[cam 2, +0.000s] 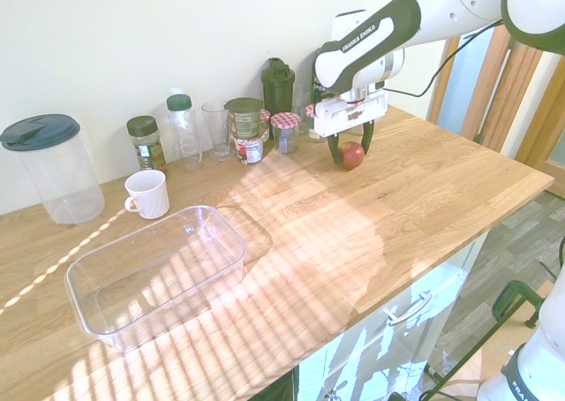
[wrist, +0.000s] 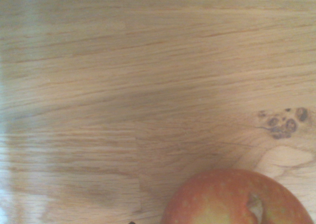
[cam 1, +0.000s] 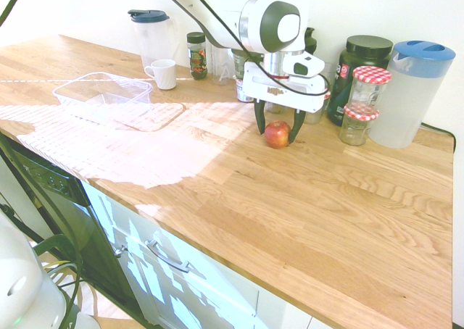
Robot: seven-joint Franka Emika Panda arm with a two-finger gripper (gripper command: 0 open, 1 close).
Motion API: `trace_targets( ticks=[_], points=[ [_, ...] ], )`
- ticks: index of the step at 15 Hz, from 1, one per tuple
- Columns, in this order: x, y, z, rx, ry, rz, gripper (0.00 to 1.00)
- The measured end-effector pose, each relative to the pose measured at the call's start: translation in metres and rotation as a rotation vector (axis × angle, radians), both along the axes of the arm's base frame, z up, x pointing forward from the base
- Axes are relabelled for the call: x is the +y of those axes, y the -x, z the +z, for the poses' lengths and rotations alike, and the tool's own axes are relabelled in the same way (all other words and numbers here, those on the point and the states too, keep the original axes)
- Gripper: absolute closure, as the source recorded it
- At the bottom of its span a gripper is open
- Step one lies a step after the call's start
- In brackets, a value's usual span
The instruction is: Put the apple into the container
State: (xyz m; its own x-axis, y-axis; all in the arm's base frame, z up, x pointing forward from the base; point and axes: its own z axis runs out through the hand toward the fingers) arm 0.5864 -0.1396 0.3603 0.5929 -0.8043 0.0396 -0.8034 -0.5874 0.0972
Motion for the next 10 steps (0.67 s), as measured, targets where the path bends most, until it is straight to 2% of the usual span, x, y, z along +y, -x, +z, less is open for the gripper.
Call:
trace_targets(
  ticks=[7,10],
  points=[
    [0.008,0.004,-0.002,0.005,0.007,0.013,1.00],
    [0.025,0.004,0.041,-0.040,-0.025,0.031,1.00]
  ],
)
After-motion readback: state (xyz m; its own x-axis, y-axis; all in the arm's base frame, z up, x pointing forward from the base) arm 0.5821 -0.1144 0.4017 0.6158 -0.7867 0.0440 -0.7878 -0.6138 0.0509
